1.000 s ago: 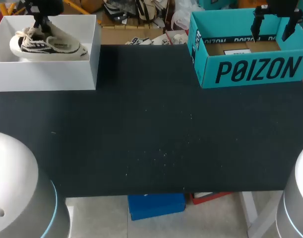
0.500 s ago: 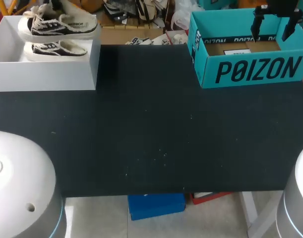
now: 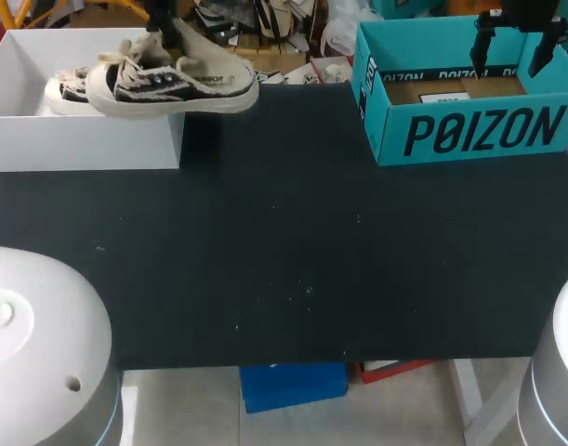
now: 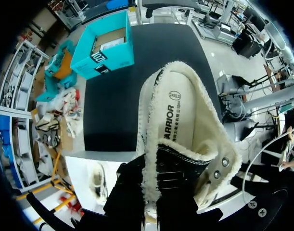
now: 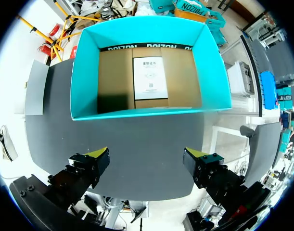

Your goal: Take the shoe out of the shoebox, open the shoe tongue, remove and reinsert the insole, then place the shoe into the shoebox

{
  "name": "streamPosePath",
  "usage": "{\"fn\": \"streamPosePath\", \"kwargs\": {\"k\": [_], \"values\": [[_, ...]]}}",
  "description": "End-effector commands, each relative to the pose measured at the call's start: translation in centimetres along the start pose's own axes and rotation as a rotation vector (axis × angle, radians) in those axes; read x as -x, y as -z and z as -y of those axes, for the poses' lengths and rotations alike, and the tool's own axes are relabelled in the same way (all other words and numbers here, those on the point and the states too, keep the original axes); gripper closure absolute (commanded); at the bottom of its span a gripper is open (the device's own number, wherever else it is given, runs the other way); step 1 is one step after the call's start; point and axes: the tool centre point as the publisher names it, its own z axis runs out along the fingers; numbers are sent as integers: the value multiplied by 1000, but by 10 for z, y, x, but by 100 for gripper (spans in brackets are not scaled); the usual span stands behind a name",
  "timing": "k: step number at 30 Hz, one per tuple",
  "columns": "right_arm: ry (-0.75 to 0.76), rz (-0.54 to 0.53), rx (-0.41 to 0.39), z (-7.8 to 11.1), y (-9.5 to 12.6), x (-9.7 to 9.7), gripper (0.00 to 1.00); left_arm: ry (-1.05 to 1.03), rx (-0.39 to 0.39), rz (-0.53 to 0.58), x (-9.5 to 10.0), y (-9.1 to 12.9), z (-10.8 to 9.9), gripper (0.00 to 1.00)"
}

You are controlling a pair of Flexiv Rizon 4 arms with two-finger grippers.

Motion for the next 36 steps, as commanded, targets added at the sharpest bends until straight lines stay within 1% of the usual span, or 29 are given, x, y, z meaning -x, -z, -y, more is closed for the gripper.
{"fn": "streamPosePath", "kwargs": {"k": [1,3,7,9,12,15,20,28,31,36], "values": [[0,0,0,0,0,0,0,-2,6,61,-18,-37,28,100],[0,0,0,0,0,0,0,-5,16,56,-23,-51,37,100],[0,0,0,0,0,0,0,-15,-7,4,-27,-81,52,100],[0,0,0,0,0,0,0,-24,-40,-38,-28,-97,59,100],[0,0,0,0,0,0,0,-42,-48,-74,-31,-121,69,100],[0,0,0,0,0,0,0,-60,-55,-100,-33,-143,77,100],[0,0,0,0,0,0,0,-84,-42,-154,-42,-184,87,100],[0,0,0,0,0,0,0,-62,-26,-202,-61,-224,99,100],[0,0,0,0,0,0,0,-49,-13,-202,-70,-232,100,100],[0,0,0,0,0,0,0,-42,1,-207,-82,-239,103,100]]}}
